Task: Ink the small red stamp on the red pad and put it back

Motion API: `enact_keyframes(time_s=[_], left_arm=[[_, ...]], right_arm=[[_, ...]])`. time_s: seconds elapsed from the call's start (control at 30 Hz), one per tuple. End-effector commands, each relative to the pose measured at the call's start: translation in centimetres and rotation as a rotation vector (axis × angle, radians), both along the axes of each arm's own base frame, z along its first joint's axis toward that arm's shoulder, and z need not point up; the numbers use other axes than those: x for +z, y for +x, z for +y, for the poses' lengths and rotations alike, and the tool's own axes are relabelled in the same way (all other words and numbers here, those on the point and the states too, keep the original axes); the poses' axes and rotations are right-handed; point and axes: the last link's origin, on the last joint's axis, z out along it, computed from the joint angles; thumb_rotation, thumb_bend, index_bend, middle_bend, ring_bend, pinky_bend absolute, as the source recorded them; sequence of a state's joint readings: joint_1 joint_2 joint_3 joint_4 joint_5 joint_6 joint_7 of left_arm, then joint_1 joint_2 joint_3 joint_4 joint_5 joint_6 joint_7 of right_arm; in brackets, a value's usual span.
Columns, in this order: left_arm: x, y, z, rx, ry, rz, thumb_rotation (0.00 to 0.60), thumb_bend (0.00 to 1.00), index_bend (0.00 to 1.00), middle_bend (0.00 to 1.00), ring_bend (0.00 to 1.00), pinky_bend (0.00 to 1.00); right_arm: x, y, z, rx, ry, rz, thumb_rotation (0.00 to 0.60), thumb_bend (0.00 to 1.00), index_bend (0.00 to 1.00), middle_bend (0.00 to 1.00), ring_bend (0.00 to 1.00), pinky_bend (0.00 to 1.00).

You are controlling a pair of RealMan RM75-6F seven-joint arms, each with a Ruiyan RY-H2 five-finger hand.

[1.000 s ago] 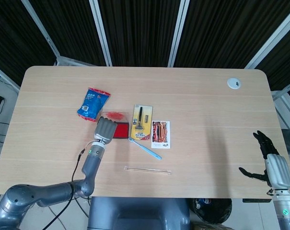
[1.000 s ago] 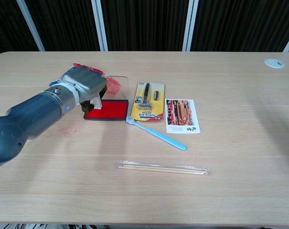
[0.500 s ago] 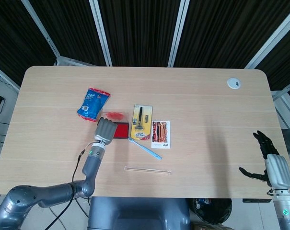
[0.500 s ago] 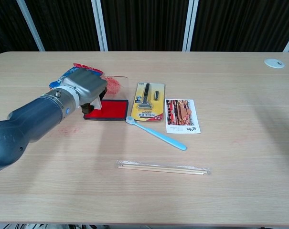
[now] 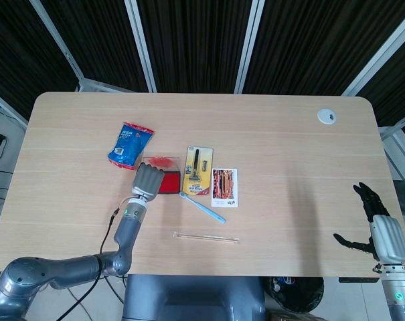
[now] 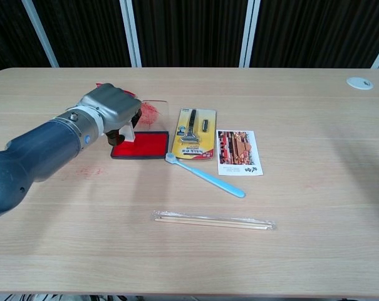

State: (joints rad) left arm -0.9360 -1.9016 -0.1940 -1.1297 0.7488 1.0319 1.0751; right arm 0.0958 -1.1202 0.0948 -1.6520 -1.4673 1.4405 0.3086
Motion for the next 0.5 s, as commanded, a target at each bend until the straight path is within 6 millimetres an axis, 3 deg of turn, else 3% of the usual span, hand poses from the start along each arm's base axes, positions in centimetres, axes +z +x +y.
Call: enact_keyframes(time_s=[0.03, 0.23, 0.5], left_arm=[[1.0, 0.5, -0.1, -0.015, 0.013, -0.016, 0.6, 0.54, 0.69, 0.71, 0.47, 0.5], [2.6, 0.5, -1.5, -0.033, 0.011, -0.036, 0.6, 0.54, 0.69, 0.7, 0.47, 0.5], [5.1, -1.5, -3.3, -0.002, 0.025, -0.035, 0.6, 0.53, 0.67, 0.69, 0.47, 0.5]], right_arm=[[0.0, 0.0, 0.0, 0.0, 0.0, -0.001, 0.6, 0.17, 0.0, 0.0, 0.0, 0.19], [0.0, 0.0, 0.0, 0.001, -0.001, 0.0, 0.6, 0.17, 0.0, 0.0, 0.0, 0.19], [0.0, 0.0, 0.1, 0.005, -0.003, 0.004, 0.6, 0.17, 0.0, 0.0, 0.0, 0.19]])
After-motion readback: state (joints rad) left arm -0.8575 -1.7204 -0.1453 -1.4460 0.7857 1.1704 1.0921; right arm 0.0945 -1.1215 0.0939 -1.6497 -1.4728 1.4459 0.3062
